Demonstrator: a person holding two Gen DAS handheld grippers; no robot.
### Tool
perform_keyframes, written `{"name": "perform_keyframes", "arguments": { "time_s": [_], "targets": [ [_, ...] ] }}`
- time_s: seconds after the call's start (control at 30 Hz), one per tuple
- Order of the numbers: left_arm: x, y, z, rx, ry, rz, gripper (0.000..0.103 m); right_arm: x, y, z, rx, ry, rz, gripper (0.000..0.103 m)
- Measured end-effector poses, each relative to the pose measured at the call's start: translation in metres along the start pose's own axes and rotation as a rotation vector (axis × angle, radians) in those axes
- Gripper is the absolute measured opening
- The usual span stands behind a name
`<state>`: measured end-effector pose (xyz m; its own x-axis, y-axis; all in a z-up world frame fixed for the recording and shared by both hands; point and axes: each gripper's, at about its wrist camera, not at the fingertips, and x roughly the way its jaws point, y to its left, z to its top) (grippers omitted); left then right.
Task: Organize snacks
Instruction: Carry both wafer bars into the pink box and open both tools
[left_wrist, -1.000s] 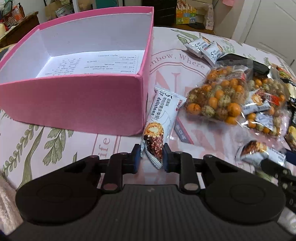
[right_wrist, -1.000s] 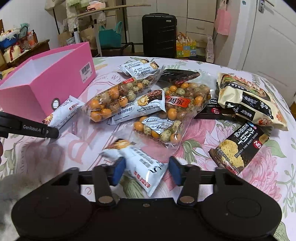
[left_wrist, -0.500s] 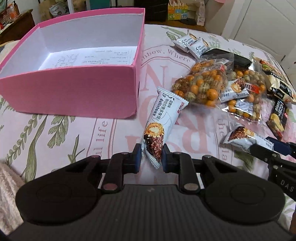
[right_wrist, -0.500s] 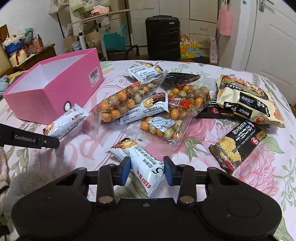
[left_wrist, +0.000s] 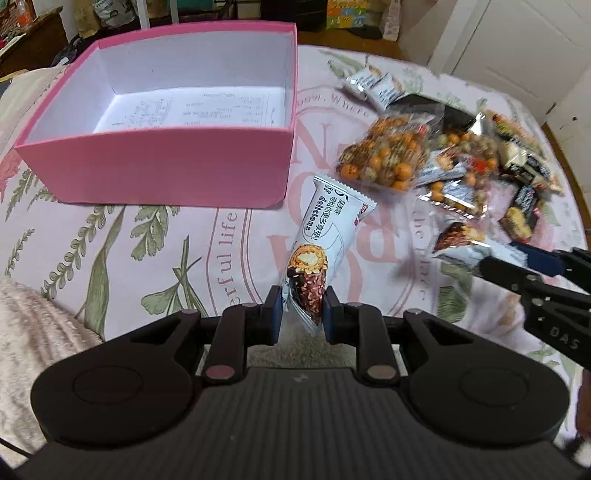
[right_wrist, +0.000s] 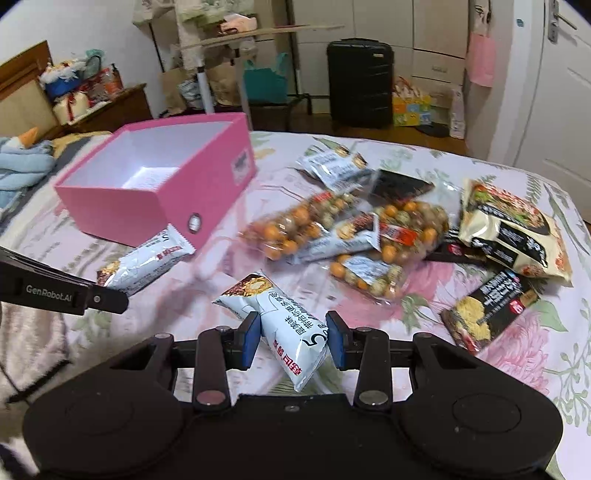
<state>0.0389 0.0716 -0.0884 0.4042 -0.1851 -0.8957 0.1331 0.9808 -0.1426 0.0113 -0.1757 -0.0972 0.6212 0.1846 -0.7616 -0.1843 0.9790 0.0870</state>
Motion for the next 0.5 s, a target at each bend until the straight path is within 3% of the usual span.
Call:
{"name": "perform_keyframes", "arguments": {
  "time_s": [0.3, 0.5],
  "targets": [
    [-0.047, 0.018, 0.015, -0.021, -0.092, -0.036, 0.021, -0.013, 0.026, 0.033, -0.066, -0.037, 0.067, 0.043],
    [-0.053, 0.037, 0.035, -0.057, -0.116, -0.035, 0.021, -0.012, 0.058, 0.073, -0.135, -0.106, 0.153, 0.043]
  ]
}}
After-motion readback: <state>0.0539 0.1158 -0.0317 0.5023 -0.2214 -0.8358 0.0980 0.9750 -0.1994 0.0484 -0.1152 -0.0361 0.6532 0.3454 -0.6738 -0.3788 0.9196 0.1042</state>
